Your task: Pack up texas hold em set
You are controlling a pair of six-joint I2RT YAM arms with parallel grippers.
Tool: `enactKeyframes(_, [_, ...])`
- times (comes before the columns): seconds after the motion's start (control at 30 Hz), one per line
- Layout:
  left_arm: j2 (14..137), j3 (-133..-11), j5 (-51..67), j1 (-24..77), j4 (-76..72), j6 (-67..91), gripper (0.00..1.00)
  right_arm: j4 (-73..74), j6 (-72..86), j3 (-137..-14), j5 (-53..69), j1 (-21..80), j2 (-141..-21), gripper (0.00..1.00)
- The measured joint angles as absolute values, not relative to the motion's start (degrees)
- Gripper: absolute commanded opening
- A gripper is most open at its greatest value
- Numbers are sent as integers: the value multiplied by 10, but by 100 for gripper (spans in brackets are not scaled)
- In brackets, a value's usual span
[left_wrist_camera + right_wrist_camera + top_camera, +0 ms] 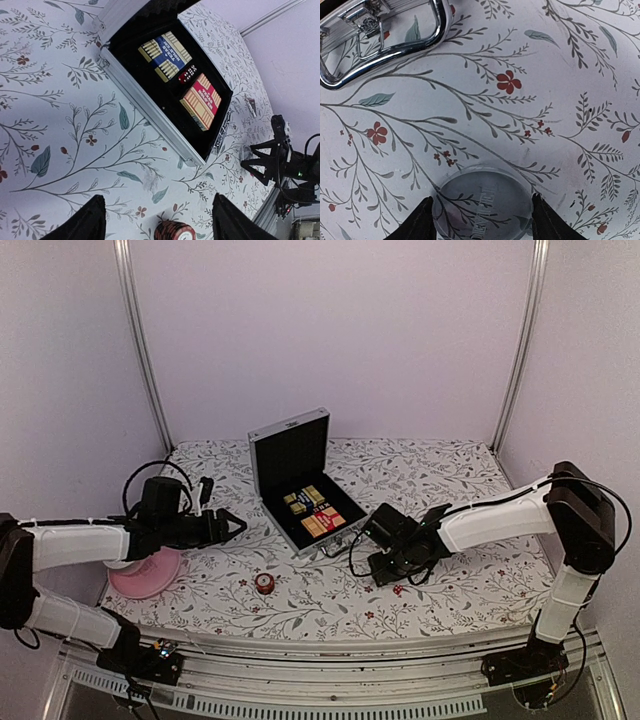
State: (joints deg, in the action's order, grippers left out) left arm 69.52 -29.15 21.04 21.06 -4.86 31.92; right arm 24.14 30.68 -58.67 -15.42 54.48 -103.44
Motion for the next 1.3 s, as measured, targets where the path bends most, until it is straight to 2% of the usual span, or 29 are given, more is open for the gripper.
enactKeyframes(0.27, [835, -334, 187, 255, -138, 403, 70, 251, 286, -585, -176, 534, -961, 52])
enactKeyframes(0.57, [977, -455, 114, 305, -166, 469, 69, 208, 261, -578, -178, 486, -893, 52])
enactKeyframes(0.83, [1035, -500, 38, 324, -129, 503, 68, 184, 260, -521, -174, 480, -863, 52])
enactKeyframes(1.3, [1085, -540, 3, 328, -96, 503, 57, 154, 257, -494, -157, 475, -828, 52])
